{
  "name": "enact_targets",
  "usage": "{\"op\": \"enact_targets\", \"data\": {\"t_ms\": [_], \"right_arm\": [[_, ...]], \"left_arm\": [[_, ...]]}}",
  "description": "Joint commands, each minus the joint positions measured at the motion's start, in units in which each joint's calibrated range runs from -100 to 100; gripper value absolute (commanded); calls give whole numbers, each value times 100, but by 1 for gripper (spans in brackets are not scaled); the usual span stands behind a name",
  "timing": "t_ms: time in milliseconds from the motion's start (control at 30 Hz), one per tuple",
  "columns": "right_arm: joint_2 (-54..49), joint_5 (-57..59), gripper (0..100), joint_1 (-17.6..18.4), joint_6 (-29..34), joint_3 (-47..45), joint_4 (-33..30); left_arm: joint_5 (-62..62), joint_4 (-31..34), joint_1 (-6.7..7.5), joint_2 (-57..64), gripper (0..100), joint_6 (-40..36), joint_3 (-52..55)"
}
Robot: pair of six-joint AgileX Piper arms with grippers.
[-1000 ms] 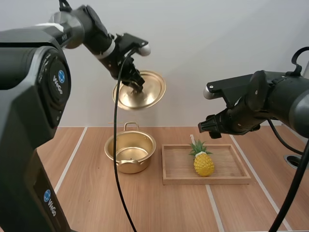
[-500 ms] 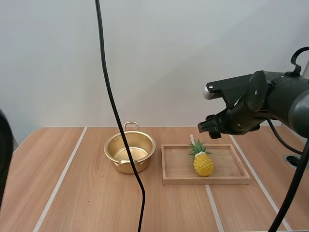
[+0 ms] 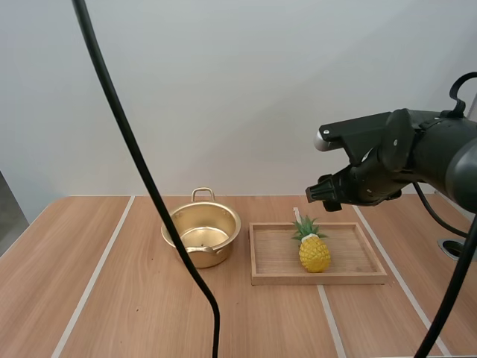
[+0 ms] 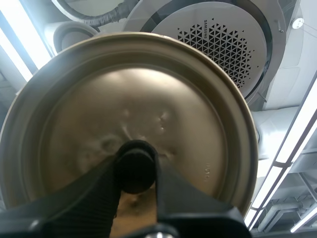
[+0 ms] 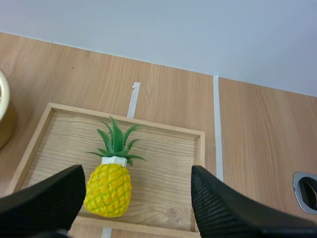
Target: Open the pot, put the pineapple inside, and close it
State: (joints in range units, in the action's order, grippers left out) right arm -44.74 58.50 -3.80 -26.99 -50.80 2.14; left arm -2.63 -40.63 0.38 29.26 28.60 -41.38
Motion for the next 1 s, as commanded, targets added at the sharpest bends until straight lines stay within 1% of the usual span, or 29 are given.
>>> {"op": "enact_targets", "data": {"t_ms": [0,100,200,300,400,533,667,833,967], "right_arm": [[-64,-693,100,5,-17,-1,85],[-64,-1637,100,5,-24,-1,393],[10,-2107,100,5,-385,-1,796],[244,-1930,100,5,-839,-1,1201],[542,-1685,100,5,-907,-1,1345],[995,-1422,100,5,-931,-1,1355],[1445,-1194,100,5,-958,-1,1416],[2029,-454,100,5,-1029,58,1841],[2431,-487,100,5,-1077,58,1868]], "left_arm": [[86,-93,7,-21,0,-57,-20],[263,-83,7,-21,0,-57,-20],[468,-67,7,-21,0,36,-20],[486,-67,7,-21,0,182,-20],[486,-67,7,-21,0,238,-20],[504,-67,7,-9,0,236,-20],[797,-46,7,-9,0,248,-20],[1044,-46,7,-9,0,280,-20],[1044,-46,7,-9,0,280,-20]]}}
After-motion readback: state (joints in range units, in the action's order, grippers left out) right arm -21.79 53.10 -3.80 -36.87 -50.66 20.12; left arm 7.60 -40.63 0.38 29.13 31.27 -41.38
